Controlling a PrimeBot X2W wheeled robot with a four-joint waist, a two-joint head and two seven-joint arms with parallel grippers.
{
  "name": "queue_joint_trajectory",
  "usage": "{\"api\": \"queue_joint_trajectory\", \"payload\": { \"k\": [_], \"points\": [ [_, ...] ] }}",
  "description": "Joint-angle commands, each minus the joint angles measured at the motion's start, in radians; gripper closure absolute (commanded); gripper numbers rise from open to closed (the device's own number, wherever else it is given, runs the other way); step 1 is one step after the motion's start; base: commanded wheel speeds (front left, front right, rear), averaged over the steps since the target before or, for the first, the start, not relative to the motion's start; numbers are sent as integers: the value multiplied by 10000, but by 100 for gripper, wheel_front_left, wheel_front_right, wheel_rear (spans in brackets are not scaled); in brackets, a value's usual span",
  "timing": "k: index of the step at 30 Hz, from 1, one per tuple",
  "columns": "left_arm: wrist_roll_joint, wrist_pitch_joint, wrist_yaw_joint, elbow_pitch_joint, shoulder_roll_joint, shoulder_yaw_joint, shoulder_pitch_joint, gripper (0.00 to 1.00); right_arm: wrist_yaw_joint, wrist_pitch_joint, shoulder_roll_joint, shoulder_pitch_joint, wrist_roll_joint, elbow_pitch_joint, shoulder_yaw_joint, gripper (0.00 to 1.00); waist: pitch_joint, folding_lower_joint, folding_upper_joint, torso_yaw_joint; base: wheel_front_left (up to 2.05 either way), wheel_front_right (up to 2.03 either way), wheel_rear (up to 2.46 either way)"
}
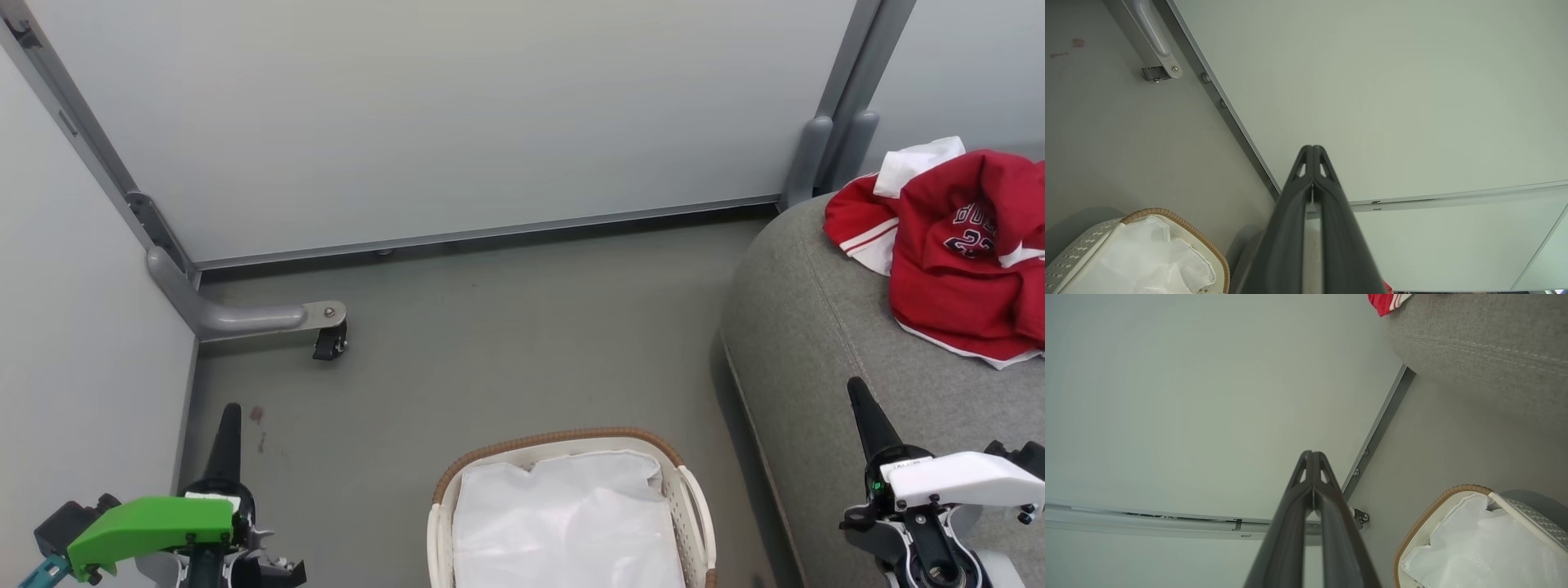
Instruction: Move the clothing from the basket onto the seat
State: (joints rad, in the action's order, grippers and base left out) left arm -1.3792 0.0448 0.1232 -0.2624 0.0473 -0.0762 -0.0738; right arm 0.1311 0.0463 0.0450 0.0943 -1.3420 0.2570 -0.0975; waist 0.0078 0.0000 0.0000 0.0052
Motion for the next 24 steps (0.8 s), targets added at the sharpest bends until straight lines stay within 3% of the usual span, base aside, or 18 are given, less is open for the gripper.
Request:
{"api": "queue_joint_trajectory", "payload": {
  "k": [1, 24],
  "points": [
    [-232, 82, 42, 94, 44, -76, -246, 100, -4, 77, 62, 169, -260, -88, -47, 100, -2, 0, 0, -2, 0, 0, 0],
    [-1740, 528, 95, 166, 49, -316, -360, 100, -6, 527, 76, 181, -2019, -121, -143, 100, -33, 0, 0, -36, 0, 0, 0]
  ]
}}
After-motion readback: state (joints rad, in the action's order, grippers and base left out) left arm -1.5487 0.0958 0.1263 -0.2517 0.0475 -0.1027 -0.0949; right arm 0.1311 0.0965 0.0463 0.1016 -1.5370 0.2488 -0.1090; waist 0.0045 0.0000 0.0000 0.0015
